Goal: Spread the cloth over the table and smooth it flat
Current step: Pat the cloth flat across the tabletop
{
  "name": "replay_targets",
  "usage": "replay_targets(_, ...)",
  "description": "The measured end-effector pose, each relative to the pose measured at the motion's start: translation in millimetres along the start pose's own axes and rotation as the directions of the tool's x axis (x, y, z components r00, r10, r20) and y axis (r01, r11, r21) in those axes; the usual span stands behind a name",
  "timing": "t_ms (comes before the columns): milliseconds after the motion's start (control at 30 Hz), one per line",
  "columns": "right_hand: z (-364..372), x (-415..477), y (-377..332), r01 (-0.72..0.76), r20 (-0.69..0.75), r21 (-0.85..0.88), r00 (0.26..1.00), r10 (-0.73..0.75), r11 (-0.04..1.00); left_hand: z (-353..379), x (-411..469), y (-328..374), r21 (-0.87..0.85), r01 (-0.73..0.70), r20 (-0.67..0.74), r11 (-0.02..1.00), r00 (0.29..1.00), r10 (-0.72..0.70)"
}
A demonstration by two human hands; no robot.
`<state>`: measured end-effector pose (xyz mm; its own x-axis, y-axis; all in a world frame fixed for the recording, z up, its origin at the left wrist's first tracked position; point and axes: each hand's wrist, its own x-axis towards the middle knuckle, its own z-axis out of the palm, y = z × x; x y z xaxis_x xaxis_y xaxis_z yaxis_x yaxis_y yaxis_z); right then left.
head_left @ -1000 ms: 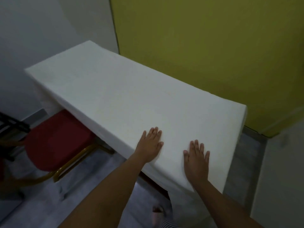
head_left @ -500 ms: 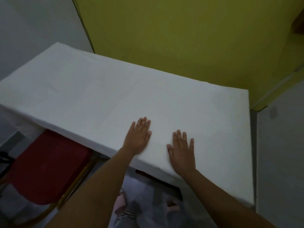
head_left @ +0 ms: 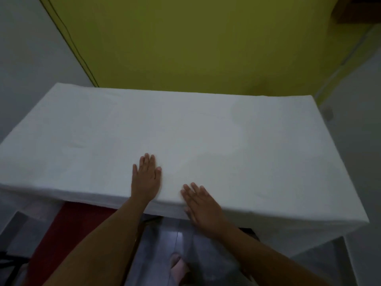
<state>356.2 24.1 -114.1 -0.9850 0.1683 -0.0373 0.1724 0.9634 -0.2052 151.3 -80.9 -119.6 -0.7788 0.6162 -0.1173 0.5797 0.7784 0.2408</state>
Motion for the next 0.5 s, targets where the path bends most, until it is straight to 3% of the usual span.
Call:
replay_targets(100,-14,6,34,-0.218,-0.082,0.08,0.971,0.224,0.973,0,13,29,0.011,-0.116,-0.001,0.993,0.993,0.116)
replay_targets(267,-21,3,103,-0.592,-0.036,0.137,0.798,0.601,0.794,12,26,100,0.0,-0.317,0.088,0.949,0.945,0.315)
replay_targets(367,-25,-1,130,-0.654,-0.009,0.142,0.75,0.662,0.743,22,35,140,0.002,-0.393,0.143,0.919,0.91,0.389)
replay_targets(500,-28,-2,160,-0.64,0.01,0.125,0.765,0.644,0.758,34,50,183,0.013,-0.469,0.164,0.883,0.873,0.46)
